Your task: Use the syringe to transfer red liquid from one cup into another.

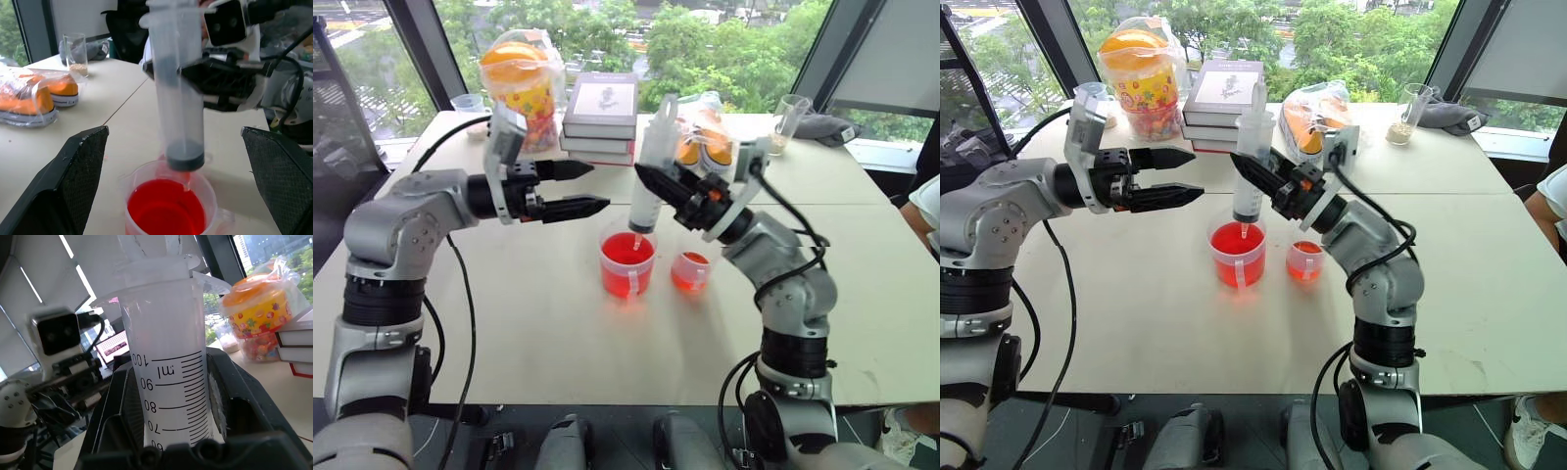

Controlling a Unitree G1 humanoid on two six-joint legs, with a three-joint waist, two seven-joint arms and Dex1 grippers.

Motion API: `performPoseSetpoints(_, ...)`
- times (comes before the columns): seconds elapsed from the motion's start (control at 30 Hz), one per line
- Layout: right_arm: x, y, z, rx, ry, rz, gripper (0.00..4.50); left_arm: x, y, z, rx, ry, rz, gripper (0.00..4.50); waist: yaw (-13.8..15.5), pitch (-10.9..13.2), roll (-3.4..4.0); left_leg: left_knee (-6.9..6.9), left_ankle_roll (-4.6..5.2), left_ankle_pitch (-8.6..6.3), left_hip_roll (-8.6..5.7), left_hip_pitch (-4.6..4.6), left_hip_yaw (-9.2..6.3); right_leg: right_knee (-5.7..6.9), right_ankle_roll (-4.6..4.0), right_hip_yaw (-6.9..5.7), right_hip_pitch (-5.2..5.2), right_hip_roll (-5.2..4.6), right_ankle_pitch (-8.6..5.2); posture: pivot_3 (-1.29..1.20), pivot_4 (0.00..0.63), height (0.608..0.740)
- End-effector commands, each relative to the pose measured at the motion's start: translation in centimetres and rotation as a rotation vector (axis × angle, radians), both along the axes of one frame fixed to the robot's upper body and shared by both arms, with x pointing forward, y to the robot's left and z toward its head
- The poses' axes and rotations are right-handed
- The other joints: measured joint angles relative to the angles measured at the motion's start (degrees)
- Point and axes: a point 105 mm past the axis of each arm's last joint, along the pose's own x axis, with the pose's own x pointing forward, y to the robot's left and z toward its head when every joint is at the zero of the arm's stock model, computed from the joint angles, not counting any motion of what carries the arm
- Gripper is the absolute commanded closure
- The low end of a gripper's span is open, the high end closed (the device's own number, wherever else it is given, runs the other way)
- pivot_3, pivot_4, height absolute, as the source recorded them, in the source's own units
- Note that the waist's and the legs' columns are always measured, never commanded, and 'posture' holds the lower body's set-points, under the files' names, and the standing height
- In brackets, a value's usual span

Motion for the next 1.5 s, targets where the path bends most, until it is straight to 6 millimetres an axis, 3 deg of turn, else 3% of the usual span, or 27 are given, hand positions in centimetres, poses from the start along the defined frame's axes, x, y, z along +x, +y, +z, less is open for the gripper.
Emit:
performPoseSetpoints(0.03,-0.3,1.1,-1.1,-0.037,-0.057,-0.006,2.99,-1.0,-0.7,1.5,-0.015,-0.043,-0.054,0.0,0.05,0.0,0.0,0.0,0.0,0.0,0.0,0.0,-0.01,-0.01,0.0,0.0,0.01,0.01,0.0,0.0,0.15,0.74)
performPoseSetpoints(0.17,0.2,1.3,-3.1,-0.094,-0.071,-0.041,2.99,-1.6,-1.8,2.0,-0.022,-0.04,-0.118,0.0,0.1,0.0,-0.01,0.04,0.0,0.0,-0.01,-0.02,0.02,-0.01,0.0,0.02,0.01,-0.02,0.0,0.0,0.15,0.74)
performPoseSetpoints(0.27,0.3,1.3,-3.5,-0.105,-0.082,-0.052,2.99,-1.9,-2.3,2.2,-0.031,-0.033,-0.149,0.0,0.18,0.0,-0.01,0.04,0.0,0.0,-0.01,-0.02,0.01,-0.02,0.0,0.02,0.01,-0.01,0.0,0.0,0.15,0.74)
performPoseSetpoints(0.9,-0.1,1.4,-3.5,-0.134,-0.108,-0.06,2.99,-0.2,-6.2,0.7,-0.045,-0.008,-0.222,0.0,0.21,0.0,-0.01,0.04,-0.03,0.02,-0.01,0.0,-0.02,-0.01,0.0,0.02,0.03,0.01,0.0,0.0,0.15,0.74)
performPoseSetpoints(1.0,-0.2,1.4,-3.6,-0.143,-0.109,-0.056,3.01,0.2,-6.7,0.9,-0.069,-0.011,-0.223,0.88,0.26,0.0,-0.01,0.04,-0.03,0.02,-0.01,0.0,-0.01,-0.01,0.0,0.02,0.04,0.01,0.0,0.0,0.15,0.74)
performPoseSetpoints(1.23,-0.5,1.3,-3.8,-0.155,-0.1,-0.046,3.01,0.3,-6.7,1.4,-0.077,-0.027,-0.228,4.44,0.16,0.0,-0.01,0.03,-0.03,0.02,0.0,0.0,-0.03,-0.01,0.0,0.01,0.03,0.03,0.0,0.0,0.15,0.74)
performPoseSetpoints(1.5,-0.9,1.6,-4.2,-0.169,-0.074,-0.011,3.01,1.3,-5.7,2.9,-0.086,-0.1,-0.154,4.44,0.29,0.0,-0.01,0.04,-0.03,0.02,-0.01,0.0,-0.03,-0.02,0.0,0.01,0.04,0.01,0.0,0.0,0.15,0.74)
